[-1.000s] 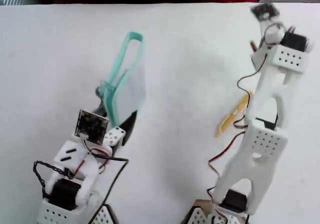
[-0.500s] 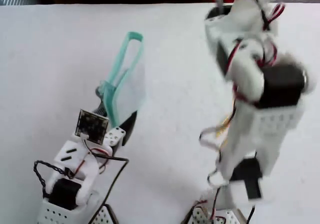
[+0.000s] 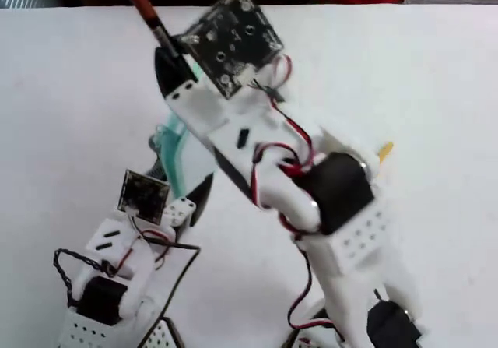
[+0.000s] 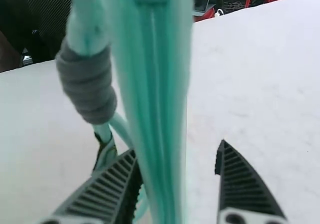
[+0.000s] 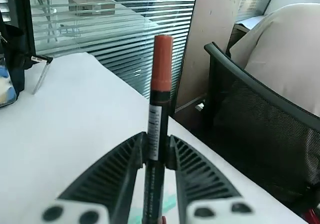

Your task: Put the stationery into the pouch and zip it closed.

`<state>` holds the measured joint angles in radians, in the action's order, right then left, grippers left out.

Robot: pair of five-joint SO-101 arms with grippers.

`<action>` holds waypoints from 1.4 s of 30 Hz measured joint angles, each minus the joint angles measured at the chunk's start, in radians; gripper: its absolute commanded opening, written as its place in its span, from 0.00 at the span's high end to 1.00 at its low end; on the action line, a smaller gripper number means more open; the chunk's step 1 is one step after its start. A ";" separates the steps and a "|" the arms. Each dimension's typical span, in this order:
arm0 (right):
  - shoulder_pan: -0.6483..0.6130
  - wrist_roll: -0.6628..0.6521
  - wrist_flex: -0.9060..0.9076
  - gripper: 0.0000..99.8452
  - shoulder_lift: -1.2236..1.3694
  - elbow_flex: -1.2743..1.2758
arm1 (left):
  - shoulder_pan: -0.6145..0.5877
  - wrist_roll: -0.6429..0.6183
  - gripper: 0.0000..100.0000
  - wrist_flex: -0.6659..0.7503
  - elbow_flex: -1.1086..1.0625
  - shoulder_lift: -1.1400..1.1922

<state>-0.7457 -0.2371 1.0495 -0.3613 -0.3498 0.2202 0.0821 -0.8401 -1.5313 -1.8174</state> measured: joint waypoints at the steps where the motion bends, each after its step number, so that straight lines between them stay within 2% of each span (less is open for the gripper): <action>1: 0.000 0.011 -0.046 0.98 0.003 0.031 | 0.000 0.000 0.77 0.006 -0.005 0.000; 9: 0.114 0.172 -0.391 0.98 0.012 0.258 | 0.000 0.000 0.77 0.025 -0.017 0.000; 19: 0.153 0.192 -0.600 0.98 0.014 0.548 | 0.000 0.000 0.77 0.025 -0.017 0.000; 27: 0.153 0.195 -0.557 0.97 -0.117 0.709 | 0.000 0.000 0.77 0.035 -0.017 0.000; 29: 0.143 0.195 -0.526 0.91 -0.186 0.729 | 0.000 0.000 0.77 0.043 -0.017 0.000; 32: 0.135 0.195 -0.457 0.73 -0.256 0.741 | 0.000 0.000 0.77 0.043 -0.017 0.000; 34: 0.137 0.195 -0.410 0.67 -0.269 0.741 | 0.000 0.000 0.77 0.043 -0.017 0.000; 42: 0.143 0.184 -0.342 0.75 -0.278 0.738 | 0.000 0.000 0.77 0.043 -0.017 0.000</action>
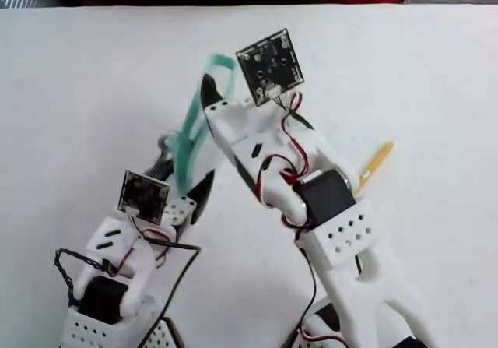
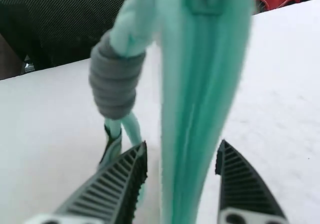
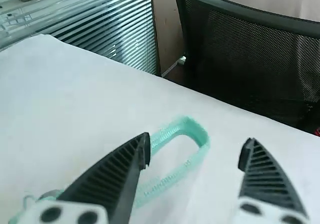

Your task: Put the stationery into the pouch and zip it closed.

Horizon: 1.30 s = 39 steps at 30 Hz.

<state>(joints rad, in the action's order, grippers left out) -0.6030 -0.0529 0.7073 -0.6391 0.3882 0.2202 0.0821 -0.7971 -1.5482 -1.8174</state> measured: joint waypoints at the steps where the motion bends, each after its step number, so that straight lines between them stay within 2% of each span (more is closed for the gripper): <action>1: 0.012 -0.014 0.020 0.75 -0.012 -0.014 | 0.000 0.000 0.77 0.000 0.000 0.000; 4: 0.100 -0.051 0.120 0.75 -0.060 -0.120 | 0.000 0.000 0.77 0.000 0.000 0.000; 8: 0.321 -0.130 0.321 0.75 -0.071 -0.215 | 0.000 0.000 0.77 0.000 0.000 0.000; 13: 0.640 -0.270 0.448 0.75 0.115 -0.196 | 0.000 0.000 0.77 0.000 0.000 0.000; 16: 0.747 -0.325 0.477 0.75 0.265 -0.190 | 0.000 0.000 0.77 0.000 0.000 0.000; 20: 0.776 -0.325 0.500 0.75 0.476 -0.190 | 0.000 0.000 0.77 0.000 0.000 0.000; 24: 0.778 -0.252 0.497 0.75 0.657 -0.190 | 0.000 0.000 0.77 0.000 0.000 0.000; 33: 0.778 -0.038 0.304 0.77 0.930 -0.192 | 0.000 0.000 0.77 0.000 0.000 0.000; 39: 0.796 -0.025 0.325 0.79 1.111 -0.339 | 0.000 0.000 0.77 0.000 0.000 0.000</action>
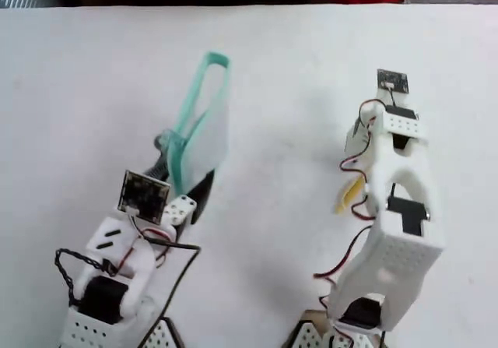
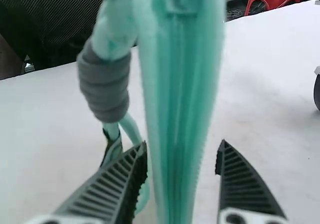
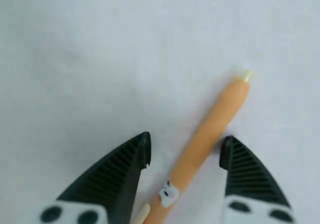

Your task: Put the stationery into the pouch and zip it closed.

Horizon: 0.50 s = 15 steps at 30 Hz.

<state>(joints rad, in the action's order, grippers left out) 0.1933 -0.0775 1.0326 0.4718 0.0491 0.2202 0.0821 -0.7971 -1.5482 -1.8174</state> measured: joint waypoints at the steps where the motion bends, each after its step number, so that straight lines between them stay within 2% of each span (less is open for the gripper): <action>1: 0.000 0.000 0.026 0.81 0.026 -0.040 | 0.000 0.000 0.77 0.000 0.000 0.000; 5: 0.006 -0.003 0.132 0.97 0.121 -0.193 | 0.000 0.000 0.77 0.000 0.000 0.000; 9: 0.012 -0.089 0.149 0.98 0.166 -0.265 | 0.000 0.000 0.77 0.000 0.000 0.000; 15: 0.012 -0.121 0.157 0.98 0.172 -0.282 | 0.003 0.000 0.77 0.000 0.000 0.000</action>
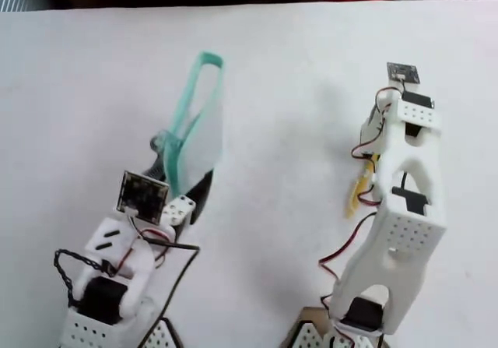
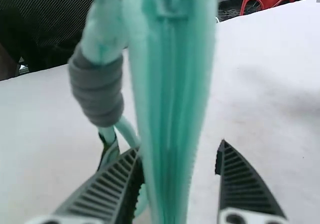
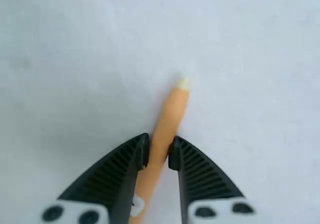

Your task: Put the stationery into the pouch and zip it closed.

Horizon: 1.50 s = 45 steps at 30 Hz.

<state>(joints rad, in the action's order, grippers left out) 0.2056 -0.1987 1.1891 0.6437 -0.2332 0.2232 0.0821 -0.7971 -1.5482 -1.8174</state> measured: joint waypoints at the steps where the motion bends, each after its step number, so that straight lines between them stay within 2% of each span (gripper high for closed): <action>1: 0.000 0.000 0.000 0.98 -0.008 0.000 | 0.000 0.000 0.77 0.000 0.000 0.000; 5: -0.037 -0.003 0.049 0.98 -0.104 0.003 | 0.000 0.000 0.77 0.000 0.000 0.000; 10: -0.167 -0.080 0.109 0.98 -0.471 0.003 | 0.000 0.000 0.77 0.000 0.000 0.000; 16: -0.473 -0.126 0.092 0.98 -1.023 0.003 | 0.000 0.000 0.77 0.000 0.000 0.000; 20: -0.658 -0.126 0.040 0.98 -1.243 0.000 | 0.000 0.000 0.77 0.000 0.000 0.000; 25: -0.790 -0.103 -0.080 0.98 -1.246 0.003 | 0.000 0.000 0.77 0.000 0.000 0.000; 33: -0.825 0.069 -0.384 0.98 -1.149 0.002 | 0.000 0.000 0.77 0.000 0.000 0.000; 45: -0.870 0.091 -0.450 0.98 -0.957 0.014 | 0.000 0.000 0.77 0.000 0.000 0.000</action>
<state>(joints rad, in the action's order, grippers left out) -0.6644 -0.1082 0.7396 -0.3138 -0.2194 0.2232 0.0821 -0.7971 -1.5482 -1.8174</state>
